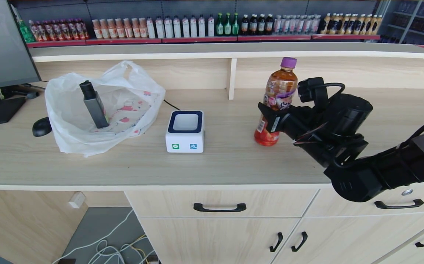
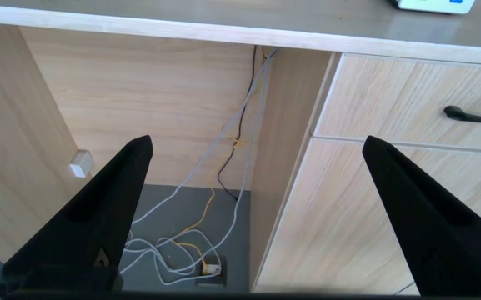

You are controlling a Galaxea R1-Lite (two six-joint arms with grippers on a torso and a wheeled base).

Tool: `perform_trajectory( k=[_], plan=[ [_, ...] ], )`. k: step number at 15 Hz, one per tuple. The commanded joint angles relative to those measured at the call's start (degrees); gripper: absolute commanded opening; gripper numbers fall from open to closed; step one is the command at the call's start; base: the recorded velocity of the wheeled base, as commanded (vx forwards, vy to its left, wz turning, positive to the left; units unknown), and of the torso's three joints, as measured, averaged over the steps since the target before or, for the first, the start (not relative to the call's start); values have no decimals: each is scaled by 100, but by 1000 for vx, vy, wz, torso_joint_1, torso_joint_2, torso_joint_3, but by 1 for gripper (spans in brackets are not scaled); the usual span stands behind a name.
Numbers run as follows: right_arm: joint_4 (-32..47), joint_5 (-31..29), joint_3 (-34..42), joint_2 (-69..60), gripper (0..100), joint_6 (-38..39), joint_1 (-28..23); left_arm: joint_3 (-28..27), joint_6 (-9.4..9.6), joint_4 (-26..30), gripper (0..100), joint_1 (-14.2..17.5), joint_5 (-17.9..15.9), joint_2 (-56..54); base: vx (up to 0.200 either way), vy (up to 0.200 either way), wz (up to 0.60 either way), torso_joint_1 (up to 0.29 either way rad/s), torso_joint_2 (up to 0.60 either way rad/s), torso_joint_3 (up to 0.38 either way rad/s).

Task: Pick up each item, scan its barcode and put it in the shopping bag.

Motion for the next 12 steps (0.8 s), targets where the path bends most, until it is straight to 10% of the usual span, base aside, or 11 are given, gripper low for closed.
perform_trajectory(
  k=[1,12],
  plan=[
    [-6,5,9,-131,0,38,-17,0,-2,0,100,2,2,0,0,0,0,0,0,0],
    [21,172,-53,-403,0,161,-228,0,-2,0,100,2,2,0,0,0,0,0,0,0]
  ],
)
